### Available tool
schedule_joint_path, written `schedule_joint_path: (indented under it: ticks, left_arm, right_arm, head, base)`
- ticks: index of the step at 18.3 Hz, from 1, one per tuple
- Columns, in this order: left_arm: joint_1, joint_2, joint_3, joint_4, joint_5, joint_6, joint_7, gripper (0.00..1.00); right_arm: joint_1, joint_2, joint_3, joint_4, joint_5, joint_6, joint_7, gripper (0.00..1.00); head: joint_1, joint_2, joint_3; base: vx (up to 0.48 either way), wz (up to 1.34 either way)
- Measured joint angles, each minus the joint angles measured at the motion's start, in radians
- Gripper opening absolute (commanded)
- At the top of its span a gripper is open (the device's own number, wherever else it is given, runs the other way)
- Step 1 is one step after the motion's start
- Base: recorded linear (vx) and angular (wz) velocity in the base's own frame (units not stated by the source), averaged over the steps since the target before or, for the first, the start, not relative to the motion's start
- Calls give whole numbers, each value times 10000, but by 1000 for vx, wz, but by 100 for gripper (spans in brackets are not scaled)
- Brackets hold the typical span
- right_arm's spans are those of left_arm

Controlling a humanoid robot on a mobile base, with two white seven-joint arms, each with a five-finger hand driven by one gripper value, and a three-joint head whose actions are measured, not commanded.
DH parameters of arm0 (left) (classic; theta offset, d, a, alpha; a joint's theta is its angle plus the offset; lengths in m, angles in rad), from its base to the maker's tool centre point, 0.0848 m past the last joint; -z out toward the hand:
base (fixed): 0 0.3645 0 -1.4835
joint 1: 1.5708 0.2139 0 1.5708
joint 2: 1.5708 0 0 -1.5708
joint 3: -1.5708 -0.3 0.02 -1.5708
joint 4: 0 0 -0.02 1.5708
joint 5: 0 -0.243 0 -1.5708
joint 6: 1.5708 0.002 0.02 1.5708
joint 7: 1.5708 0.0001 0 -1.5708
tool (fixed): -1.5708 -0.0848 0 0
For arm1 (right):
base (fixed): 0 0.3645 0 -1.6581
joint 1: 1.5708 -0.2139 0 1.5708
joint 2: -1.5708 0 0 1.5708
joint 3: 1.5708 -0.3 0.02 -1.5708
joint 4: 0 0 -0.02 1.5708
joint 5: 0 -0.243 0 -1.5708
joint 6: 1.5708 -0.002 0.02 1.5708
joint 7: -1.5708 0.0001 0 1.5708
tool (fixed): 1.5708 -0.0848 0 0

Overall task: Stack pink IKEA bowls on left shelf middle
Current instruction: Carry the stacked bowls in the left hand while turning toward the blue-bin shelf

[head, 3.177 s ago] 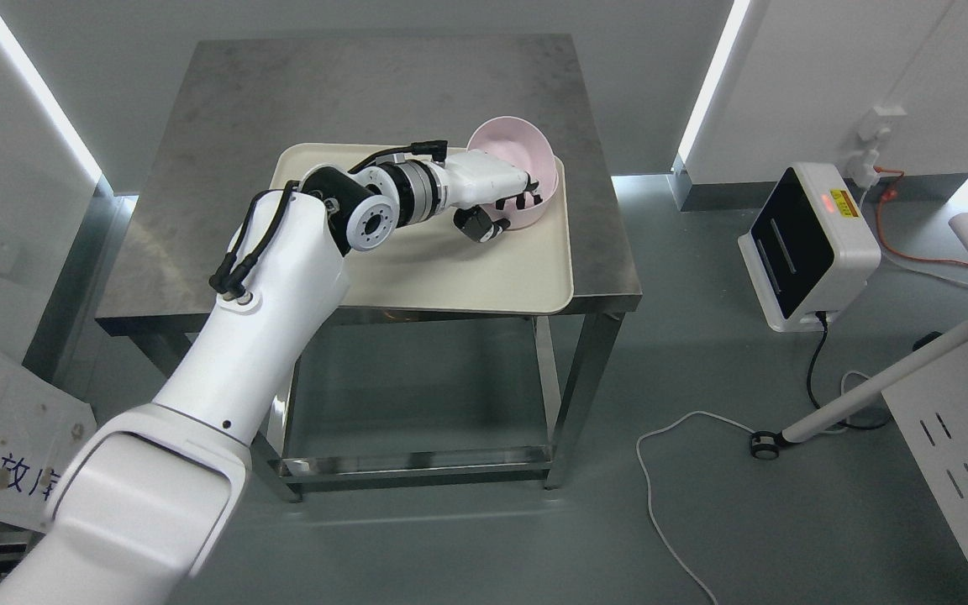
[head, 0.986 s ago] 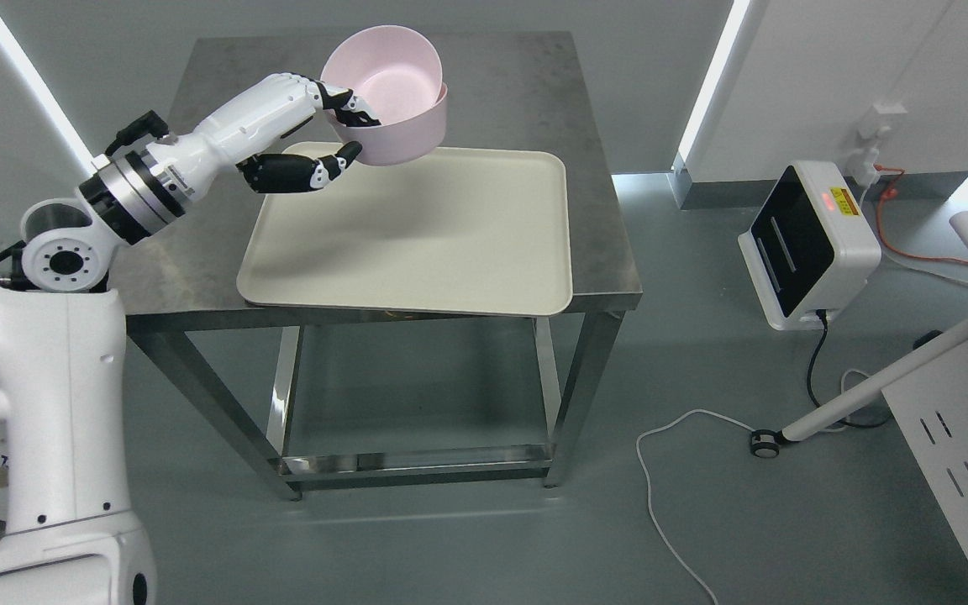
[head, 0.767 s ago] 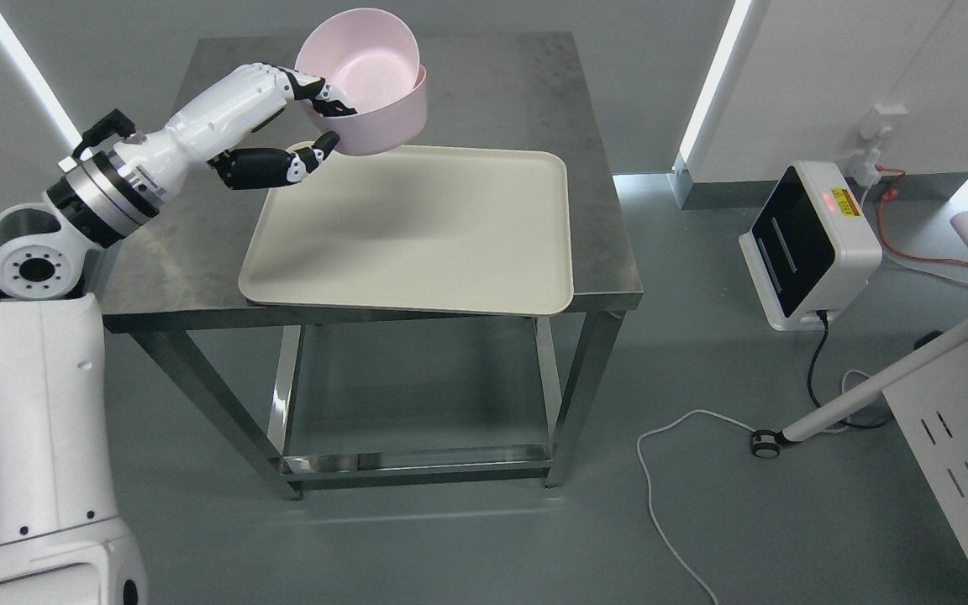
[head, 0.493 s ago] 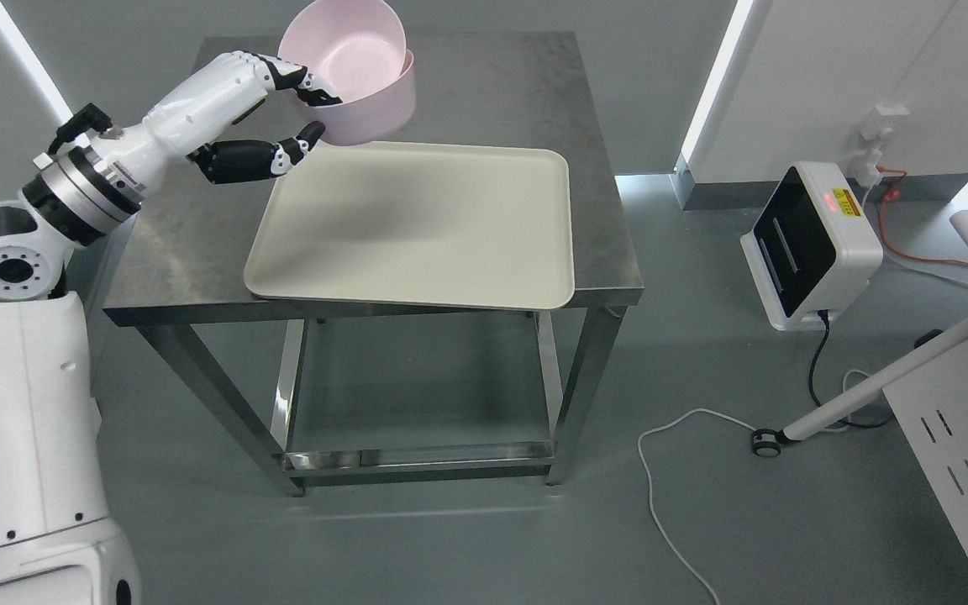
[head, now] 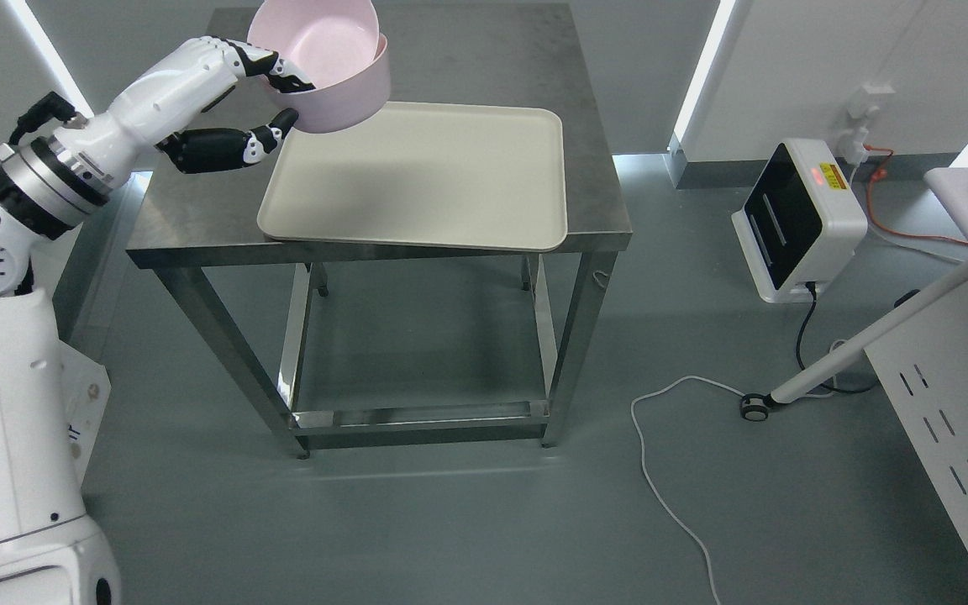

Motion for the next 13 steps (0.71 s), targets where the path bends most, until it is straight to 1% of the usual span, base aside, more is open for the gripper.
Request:
schedule_joint_path:
  ticks: [6,13]
  left_arm:
    - [25,246,40,-46,29,29,19,4]
    - [-79,378,51,-59,86,72,20,4]
  right_arm:
    - [0,0,0,0,0,1,0,100]
    - [-1,0,0,0,0,8,0,100]
  head:
    - [0,0,0]
    - [0,0,0]
  base:
    - [-209,-10]
    - [-233,229]
